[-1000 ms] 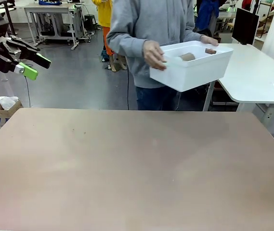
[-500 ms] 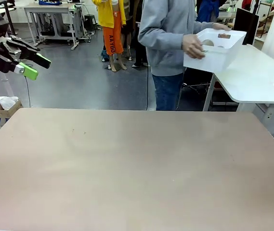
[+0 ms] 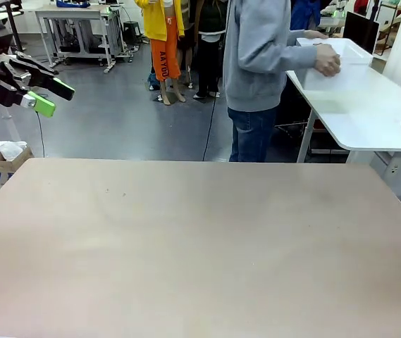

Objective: Stack the cups and store them in the basket.
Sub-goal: Place the stack of Reusable plastic cups into the Pantry Basket.

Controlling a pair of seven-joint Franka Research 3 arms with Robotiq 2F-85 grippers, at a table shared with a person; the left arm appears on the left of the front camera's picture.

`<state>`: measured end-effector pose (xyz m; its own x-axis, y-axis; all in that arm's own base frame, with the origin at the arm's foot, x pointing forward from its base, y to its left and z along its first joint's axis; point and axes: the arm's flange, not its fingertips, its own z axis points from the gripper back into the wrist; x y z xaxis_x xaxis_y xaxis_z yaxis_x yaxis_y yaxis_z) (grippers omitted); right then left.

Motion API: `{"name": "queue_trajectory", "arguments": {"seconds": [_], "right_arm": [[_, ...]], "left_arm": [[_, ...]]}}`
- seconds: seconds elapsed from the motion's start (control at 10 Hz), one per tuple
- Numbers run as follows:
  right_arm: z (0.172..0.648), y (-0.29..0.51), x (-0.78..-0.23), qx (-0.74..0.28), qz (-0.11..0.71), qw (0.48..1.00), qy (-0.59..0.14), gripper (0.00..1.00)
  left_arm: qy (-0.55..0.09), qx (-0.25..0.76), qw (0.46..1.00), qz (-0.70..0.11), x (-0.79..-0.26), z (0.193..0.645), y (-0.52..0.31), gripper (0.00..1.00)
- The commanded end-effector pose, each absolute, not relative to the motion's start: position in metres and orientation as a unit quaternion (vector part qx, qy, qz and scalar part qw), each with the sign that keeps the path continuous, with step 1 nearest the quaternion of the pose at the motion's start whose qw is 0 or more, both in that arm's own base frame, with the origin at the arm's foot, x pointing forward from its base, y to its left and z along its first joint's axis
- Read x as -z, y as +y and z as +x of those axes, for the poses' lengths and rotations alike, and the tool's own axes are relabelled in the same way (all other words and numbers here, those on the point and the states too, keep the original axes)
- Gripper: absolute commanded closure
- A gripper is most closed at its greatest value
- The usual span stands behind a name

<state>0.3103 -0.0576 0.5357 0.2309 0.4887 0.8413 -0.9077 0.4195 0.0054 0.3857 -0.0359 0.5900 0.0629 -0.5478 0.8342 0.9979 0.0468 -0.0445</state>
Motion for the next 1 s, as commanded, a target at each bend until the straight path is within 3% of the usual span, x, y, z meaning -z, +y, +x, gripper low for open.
{"name": "queue_trajectory", "arguments": {"seconds": [0.0,0.9], "right_arm": [[0.3116,-0.0579,-0.5367,-0.474,0.262,0.733,-0.41,0.0],[0.3116,-0.0579,-0.5367,-0.474,0.262,0.733,-0.41,0.0]], "left_arm": [[-0.324,0.599,0.646,-0.343,-0.5935,0.3851,-0.0358,0.0],[-0.324,0.599,0.646,-0.343,-0.5935,0.3851,-0.0358,0.0]]}}
